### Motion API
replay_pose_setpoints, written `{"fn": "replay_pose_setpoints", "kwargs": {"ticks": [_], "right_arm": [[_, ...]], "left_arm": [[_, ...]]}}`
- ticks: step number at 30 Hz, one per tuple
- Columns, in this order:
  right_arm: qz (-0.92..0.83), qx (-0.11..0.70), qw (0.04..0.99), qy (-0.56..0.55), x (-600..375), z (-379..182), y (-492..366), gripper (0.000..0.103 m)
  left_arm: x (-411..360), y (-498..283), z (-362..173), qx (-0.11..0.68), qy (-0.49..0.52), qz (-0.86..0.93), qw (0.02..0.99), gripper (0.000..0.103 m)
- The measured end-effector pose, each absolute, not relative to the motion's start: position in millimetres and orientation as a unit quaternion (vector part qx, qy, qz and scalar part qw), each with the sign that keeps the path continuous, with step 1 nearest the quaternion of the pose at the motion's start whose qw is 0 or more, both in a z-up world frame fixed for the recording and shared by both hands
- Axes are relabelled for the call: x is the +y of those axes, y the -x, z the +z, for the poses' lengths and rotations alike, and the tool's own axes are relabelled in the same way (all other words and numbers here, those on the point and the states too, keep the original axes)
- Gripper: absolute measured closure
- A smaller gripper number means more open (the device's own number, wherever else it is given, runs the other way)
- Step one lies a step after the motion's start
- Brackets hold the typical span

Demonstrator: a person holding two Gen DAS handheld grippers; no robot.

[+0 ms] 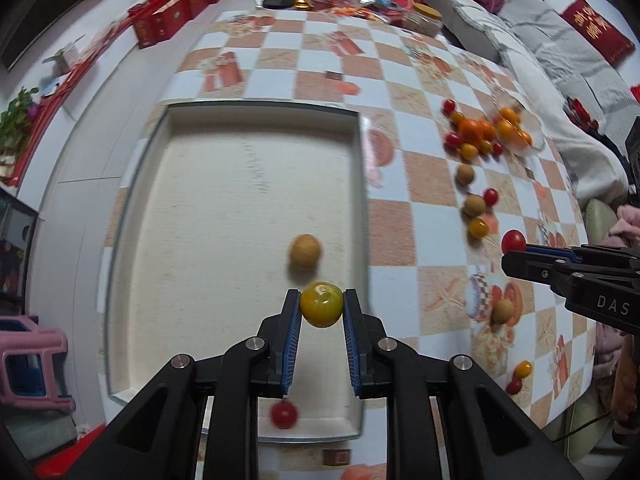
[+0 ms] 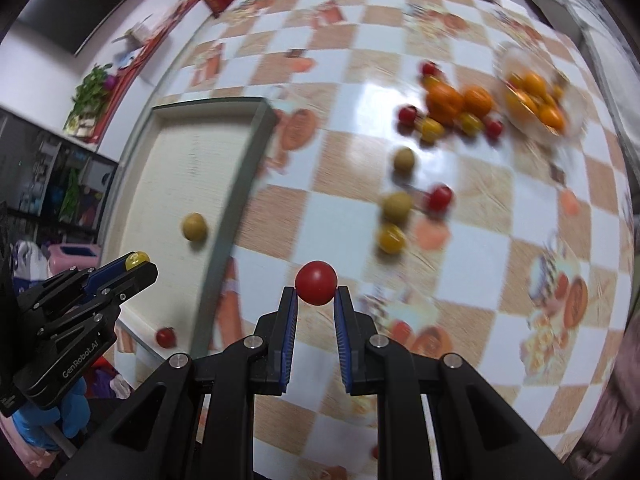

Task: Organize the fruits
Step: 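Carry both tomatoes into the white tray and open both tools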

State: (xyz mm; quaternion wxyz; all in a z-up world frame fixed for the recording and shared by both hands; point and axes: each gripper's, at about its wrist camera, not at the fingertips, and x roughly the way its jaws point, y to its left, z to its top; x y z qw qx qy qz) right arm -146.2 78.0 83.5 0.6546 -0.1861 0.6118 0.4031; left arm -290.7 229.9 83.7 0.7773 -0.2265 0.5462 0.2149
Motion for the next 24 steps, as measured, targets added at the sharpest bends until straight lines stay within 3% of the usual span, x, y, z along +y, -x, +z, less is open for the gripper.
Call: {"fn": "replay_pose_setpoints", "kwargs": {"ticks": [10, 24], "right_arm": [[0.454, 0.592, 0.628, 0.224, 158, 89, 170, 0.083], [0.449, 0.606, 0.600, 0.266, 239, 37, 165, 0.083]], "left_arm": [[289, 323, 72, 0.538, 0.245, 0.270, 0.760, 0.081], [328, 318, 20, 0.560, 0.247, 0.311, 0.727, 0.081]]}}
